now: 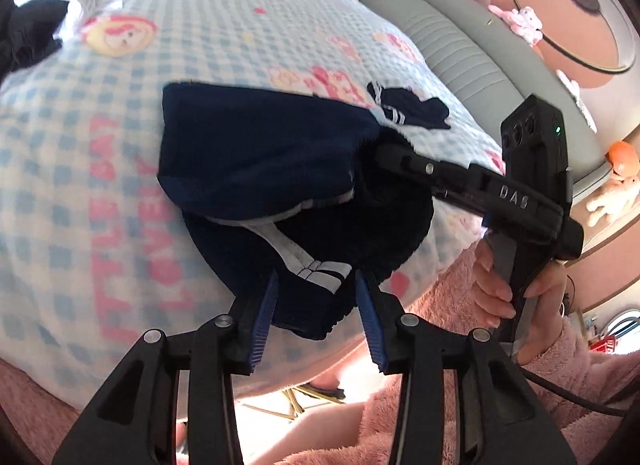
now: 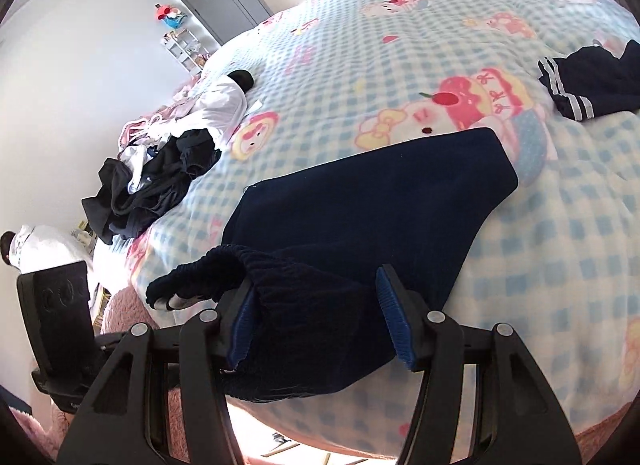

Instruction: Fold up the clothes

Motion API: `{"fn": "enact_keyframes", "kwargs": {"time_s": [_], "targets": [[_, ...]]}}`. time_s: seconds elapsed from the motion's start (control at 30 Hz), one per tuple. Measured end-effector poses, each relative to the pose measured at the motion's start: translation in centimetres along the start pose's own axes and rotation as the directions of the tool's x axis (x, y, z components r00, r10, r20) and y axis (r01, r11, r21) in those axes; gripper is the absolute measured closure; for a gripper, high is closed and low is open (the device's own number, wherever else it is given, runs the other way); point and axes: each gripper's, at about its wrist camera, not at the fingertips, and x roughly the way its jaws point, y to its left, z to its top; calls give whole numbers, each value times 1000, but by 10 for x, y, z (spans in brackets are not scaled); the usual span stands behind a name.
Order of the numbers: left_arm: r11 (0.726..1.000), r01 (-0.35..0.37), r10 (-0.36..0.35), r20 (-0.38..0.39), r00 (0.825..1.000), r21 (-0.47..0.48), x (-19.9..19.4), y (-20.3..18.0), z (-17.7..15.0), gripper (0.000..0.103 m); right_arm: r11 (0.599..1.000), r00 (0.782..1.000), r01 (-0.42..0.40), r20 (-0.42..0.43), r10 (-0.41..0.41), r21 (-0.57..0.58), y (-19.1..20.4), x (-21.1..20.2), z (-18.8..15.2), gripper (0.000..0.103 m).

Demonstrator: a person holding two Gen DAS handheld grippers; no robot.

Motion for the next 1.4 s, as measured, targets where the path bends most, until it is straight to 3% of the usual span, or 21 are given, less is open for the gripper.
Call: {"fn": "enact_keyframes", "kwargs": {"time_s": [0.07,0.2,0.37,0.43,0.6,0.73,0.8,1.0,1.07,1.17,1.23,1.3,1.4], "targets": [[998,-55,54,-28,998,-39,4,7,-8,60,1000,1000,6,-2,-6,1,-1,1,2,45],[993,-44,42,-23,999,-112,-11,18,-26,54,1000,1000,0,-3,0,-27,3,0,0,44],[996,-58,50,-114,992,-65,4,14,-37,54,1000,1000,-12,-17,12,2,-3,8,2,44],[997,-57,52,-118,992,-46,12,11,-31,56,1000,1000,-26,-15,26,15,-4,7,3,44],[991,-95,94,17,995,92,4,-18,12,56,998,998,-52,39,51,22,-4,-21,-1,44],[989,-104,95,95,991,102,-1,-17,53,56,999,992,-44,122,42,20,-8,-54,-2,44],[991,-106,96,118,988,85,0,-13,68,56,1000,993,-24,116,26,-14,-8,-58,-5,44],[989,-138,125,198,972,54,-7,-5,87,55,986,999,13,-35,-19,-166,5,-18,-21,44],[980,-192,171,253,952,59,-19,-2,85,54,980,998,58,-19,-63,-191,10,-6,-17,44],[971,-227,198,276,940,74,-25,12,88,47,972,994,110,14,-109,-209,12,8,-7,44],[976,-195,166,247,955,97,-19,23,92,46,979,996,94,10,-94,-182,7,14,0,44],[984,-123,99,177,979,131,-3,27,96,46,985,996,92,-5,-94,-148,-1,19,3,44],[992,-43,34,81,996,116,21,33,99,41,991,996,88,1,-88,-104,-8,14,3,44]]}}
